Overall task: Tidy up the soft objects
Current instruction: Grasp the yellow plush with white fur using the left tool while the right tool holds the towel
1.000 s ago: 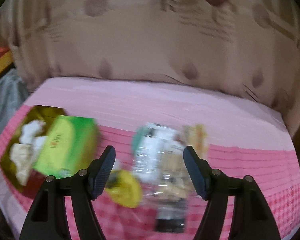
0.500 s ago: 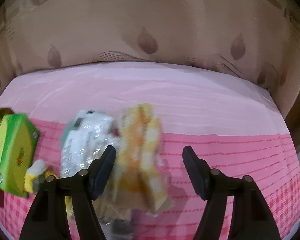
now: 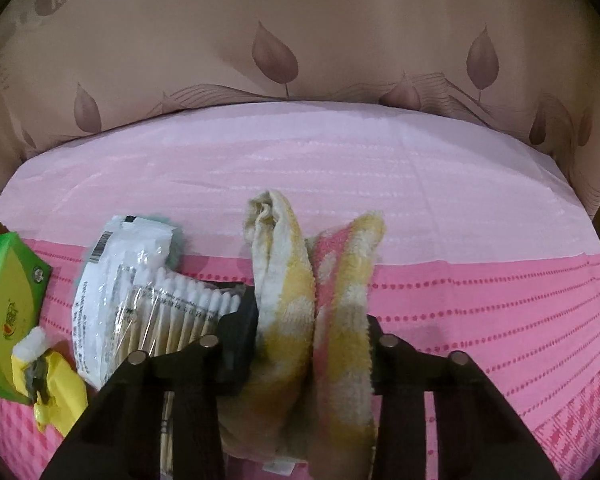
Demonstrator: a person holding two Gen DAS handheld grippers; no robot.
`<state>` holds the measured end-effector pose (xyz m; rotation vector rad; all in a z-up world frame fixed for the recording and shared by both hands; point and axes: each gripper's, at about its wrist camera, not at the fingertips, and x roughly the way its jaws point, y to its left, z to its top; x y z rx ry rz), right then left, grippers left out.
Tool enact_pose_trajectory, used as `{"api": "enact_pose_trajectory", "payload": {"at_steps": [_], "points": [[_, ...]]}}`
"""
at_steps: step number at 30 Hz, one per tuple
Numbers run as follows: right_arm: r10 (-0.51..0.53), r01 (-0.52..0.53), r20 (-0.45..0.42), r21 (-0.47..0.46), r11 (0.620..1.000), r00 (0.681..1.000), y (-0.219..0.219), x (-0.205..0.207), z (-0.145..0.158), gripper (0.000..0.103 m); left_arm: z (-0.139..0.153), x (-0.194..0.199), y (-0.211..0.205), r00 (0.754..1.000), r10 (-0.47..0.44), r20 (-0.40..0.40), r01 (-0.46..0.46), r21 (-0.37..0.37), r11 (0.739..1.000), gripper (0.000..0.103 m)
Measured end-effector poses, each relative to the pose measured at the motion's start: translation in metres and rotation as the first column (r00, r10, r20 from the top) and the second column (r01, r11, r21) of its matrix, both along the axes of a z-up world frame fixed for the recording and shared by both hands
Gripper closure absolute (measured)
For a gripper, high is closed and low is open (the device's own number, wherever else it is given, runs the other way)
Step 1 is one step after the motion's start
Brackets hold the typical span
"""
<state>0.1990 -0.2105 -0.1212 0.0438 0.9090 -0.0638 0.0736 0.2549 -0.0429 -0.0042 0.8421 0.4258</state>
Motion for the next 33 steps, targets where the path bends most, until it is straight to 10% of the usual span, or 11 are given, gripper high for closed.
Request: {"api": "enact_pose_trajectory", "payload": {"at_steps": [16,29,33], "points": [[-0.062,0.064,0.047,-0.035,0.997,0.997,-0.051,-0.067,0.006,0.076,0.024,-0.002,-0.098,0.961,-0.278,0.010,0.277,-0.132,0.952,0.043],[-0.062,0.064,0.051,-0.056,0.996,0.997,-0.063,-0.087,0.003,0.075,0.034,0.020,-0.261,0.794,-0.607,-0.030,0.564,-0.335,0.755,0.043],[-0.056,0.058,0.043,-0.043,0.997,0.998,-0.065,-0.086,0.002,0.075,0.024,0.037,-0.297,0.771,-0.633,-0.077,0.567,-0.369,0.736,0.043]]}}
